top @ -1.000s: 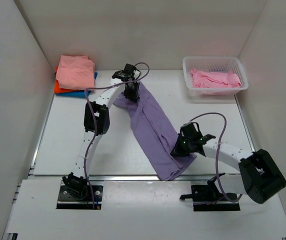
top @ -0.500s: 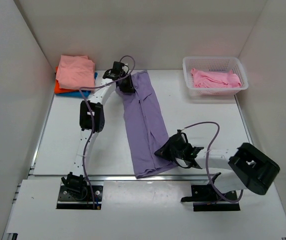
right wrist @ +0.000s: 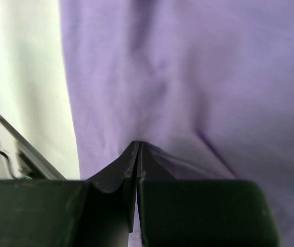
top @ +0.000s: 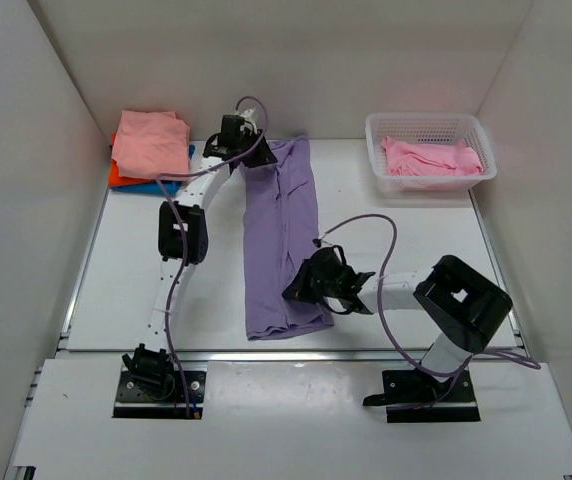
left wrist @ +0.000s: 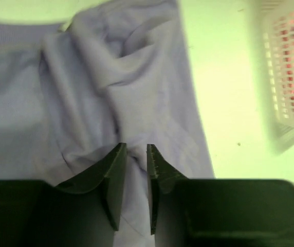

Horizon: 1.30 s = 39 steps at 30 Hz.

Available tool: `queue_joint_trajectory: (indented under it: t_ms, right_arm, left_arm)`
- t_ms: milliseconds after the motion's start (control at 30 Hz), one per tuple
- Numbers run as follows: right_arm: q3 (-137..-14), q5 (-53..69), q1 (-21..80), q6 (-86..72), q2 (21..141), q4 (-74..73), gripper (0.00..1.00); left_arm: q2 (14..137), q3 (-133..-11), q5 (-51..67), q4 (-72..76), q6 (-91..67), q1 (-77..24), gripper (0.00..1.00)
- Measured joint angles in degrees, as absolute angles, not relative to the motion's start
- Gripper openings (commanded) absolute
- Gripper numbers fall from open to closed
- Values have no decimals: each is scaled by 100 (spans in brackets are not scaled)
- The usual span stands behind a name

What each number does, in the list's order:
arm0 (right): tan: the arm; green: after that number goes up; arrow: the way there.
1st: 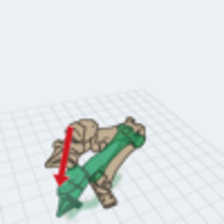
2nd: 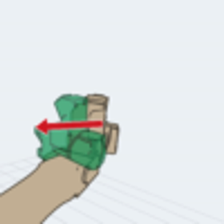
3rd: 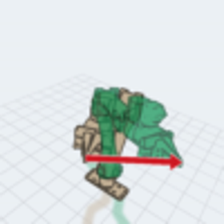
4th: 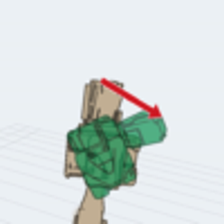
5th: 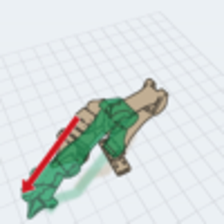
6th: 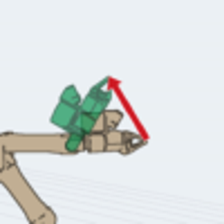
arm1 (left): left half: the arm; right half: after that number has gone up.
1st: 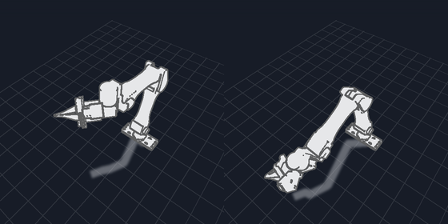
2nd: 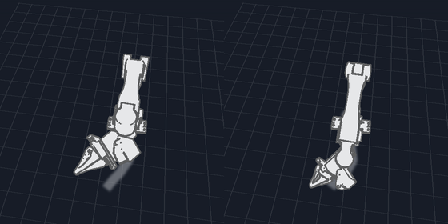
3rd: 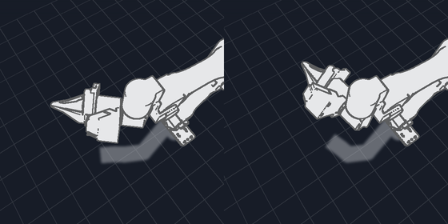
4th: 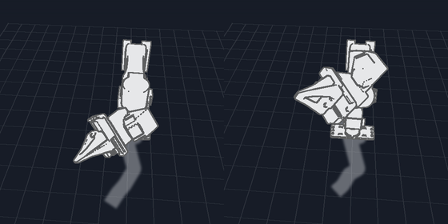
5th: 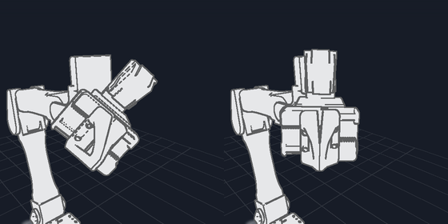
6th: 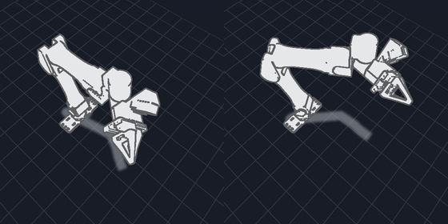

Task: Fold and stack the t-shirts
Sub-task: Rotate the tshirt 90 degrees, then grab the bottom of the folded rectangular tshirt with both arms

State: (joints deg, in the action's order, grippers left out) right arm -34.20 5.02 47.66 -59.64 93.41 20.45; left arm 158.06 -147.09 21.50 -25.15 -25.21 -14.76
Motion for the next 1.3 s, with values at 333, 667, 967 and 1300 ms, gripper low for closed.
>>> queue_joint_trajectory:
  t_ms: [333,667,967,1300]
  right_arm:
    - [-4399,792,4724,-3819,8602,515,41]
    - [-3546,1962,3273,-3693,7251,-668,67]
    - [-2106,2609,2958,-4195,6311,-836,70]
    - [-1981,2842,3267,-4591,6757,-1,56]
  left_arm:
    - [12027,-11699,1881,-2928,-1669,-1461,50]
    - [7961,-5013,1603,-2877,-2123,-3251,50]
    - [5885,-2724,1605,-2711,-3210,-3218,58]
    - [6071,-1929,1844,-1470,-4399,-3822,53]
